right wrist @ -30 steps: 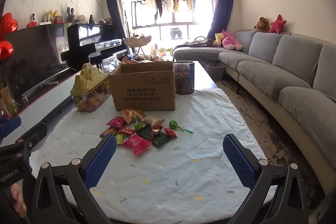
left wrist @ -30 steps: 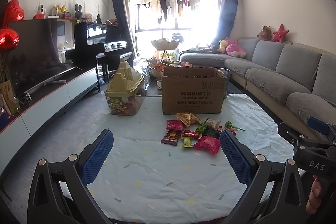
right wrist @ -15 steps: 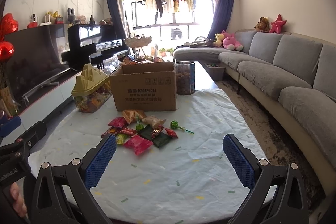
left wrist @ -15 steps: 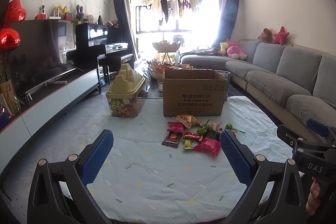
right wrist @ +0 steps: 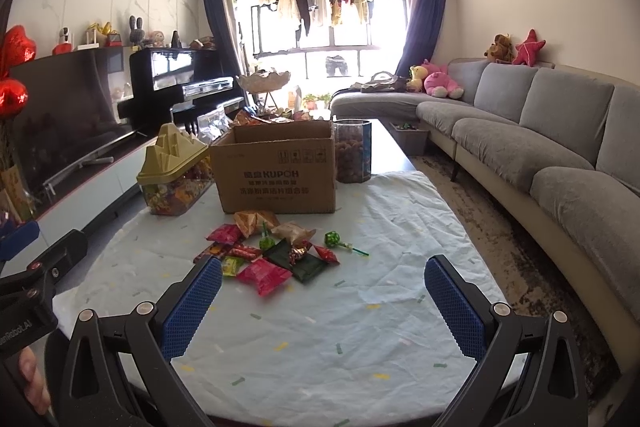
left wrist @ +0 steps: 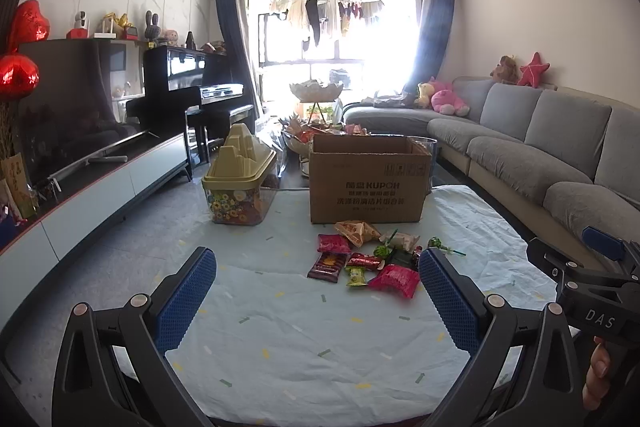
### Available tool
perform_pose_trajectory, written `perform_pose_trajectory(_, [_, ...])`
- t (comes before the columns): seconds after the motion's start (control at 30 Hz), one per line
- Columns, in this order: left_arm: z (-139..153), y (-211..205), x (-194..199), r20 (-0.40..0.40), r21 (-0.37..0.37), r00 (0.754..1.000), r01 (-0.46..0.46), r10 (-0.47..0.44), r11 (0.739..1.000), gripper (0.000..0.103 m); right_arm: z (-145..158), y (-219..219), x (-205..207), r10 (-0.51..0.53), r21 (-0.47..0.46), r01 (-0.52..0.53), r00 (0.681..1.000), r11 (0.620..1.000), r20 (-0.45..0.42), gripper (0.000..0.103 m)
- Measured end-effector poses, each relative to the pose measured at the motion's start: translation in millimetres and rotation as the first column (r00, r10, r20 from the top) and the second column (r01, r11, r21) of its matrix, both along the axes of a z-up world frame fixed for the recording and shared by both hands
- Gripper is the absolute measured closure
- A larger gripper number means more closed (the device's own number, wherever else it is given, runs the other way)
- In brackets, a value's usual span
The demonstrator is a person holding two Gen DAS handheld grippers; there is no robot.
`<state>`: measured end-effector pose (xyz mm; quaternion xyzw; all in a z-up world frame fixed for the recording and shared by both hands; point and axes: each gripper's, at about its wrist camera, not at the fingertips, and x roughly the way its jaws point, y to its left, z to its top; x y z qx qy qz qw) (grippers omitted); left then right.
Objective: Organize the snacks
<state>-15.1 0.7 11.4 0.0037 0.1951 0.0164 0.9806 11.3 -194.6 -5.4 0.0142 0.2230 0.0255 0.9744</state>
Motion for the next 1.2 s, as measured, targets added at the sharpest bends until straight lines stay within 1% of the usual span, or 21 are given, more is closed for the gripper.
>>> perform_pose_trajectory(1.2, [1.7,2.0,-1.8,0.000,-0.012,1.000,0.000,0.000,1.000,0.000,1.5,3.0,0.3,0.005,-0.004,-0.005,1.000,1.000,0.001,0.001])
